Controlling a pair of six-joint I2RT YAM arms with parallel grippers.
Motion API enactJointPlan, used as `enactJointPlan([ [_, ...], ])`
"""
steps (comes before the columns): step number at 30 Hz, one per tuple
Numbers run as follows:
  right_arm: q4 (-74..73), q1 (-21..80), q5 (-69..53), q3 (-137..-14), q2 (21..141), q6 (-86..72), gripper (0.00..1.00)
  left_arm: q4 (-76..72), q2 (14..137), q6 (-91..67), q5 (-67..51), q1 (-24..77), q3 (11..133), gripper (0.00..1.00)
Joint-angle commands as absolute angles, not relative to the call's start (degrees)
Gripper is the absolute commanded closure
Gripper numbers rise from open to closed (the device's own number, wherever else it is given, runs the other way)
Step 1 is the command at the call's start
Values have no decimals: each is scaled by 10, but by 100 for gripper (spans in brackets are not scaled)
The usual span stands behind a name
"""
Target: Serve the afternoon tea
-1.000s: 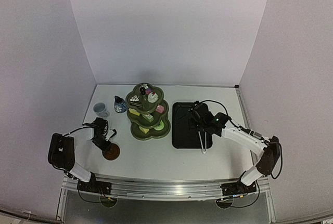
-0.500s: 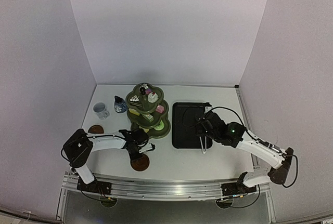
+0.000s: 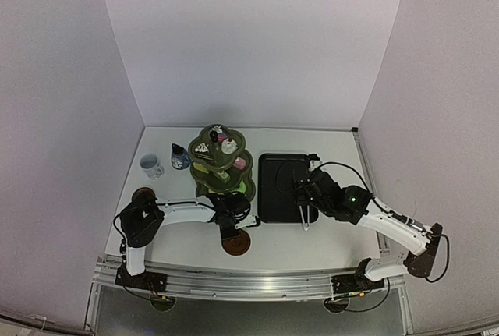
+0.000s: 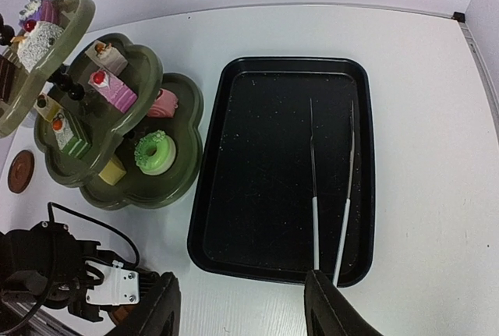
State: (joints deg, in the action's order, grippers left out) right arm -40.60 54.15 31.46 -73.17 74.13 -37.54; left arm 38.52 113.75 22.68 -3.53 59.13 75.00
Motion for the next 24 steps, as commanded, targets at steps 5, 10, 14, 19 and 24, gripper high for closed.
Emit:
enactJointPlan([
  [5, -405, 546, 324, -740, 746, -380, 48, 379, 1169, 234, -24, 577, 780, 67],
  [10, -405, 546, 320, -740, 748, -378, 48, 415, 1112, 242, -77, 574, 772, 44],
  [14, -405, 546, 317, -748, 754, -372, 48, 461, 1089, 227, -97, 554, 815, 29],
  [19, -405, 546, 311, -755, 765, -368, 48, 547, 1039, 223, -135, 512, 865, 21],
  [24, -405, 547, 299, -763, 768, -368, 48, 690, 884, 378, -216, 464, 769, 6],
])
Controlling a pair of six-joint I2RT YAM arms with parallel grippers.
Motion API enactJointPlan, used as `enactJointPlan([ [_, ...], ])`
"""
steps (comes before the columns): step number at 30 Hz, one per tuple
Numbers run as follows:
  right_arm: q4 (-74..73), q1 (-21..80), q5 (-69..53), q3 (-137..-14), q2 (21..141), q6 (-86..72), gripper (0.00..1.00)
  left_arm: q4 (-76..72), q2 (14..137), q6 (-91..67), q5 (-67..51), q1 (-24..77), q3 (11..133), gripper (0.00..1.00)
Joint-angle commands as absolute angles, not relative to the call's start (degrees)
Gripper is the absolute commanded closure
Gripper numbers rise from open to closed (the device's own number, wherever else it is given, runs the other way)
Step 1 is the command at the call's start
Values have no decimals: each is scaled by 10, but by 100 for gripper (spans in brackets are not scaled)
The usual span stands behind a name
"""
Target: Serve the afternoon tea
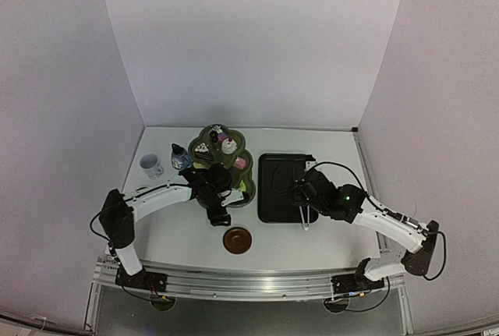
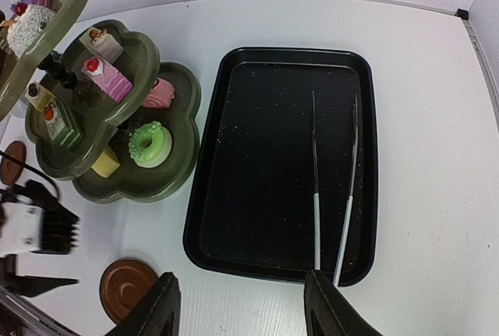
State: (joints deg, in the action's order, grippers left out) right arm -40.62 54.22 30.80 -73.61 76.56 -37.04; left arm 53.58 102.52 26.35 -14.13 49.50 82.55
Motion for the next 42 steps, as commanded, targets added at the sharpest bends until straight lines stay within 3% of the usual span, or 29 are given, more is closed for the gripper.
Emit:
enactJointPlan([
  [1, -405, 546, 298, -765, 768, -369, 47, 706, 840, 394, -218, 445, 733, 2],
  [6, -405, 546, 317, -766, 765, -372, 40, 790, 755, 463, -178, 285, 663, 0],
  [8, -404, 546, 326, -767, 765, -369, 9, 798, 758, 492, -156, 197, 654, 0],
  [9, -404, 546, 330, -768, 766, -365, 7, 796, 768, 512, -148, 144, 651, 0],
  [14, -404, 547, 332, -770, 771, -346, 6, 694, 848, 539, -111, -15, 673, 0],
  [23, -404, 546, 329, -769, 777, -350, 5, 554, 1027, 541, -35, -33, 736, 2],
  [42, -405, 546, 312, -781, 790, -352, 4, 518, 1108, 524, -26, -25, 700, 39],
])
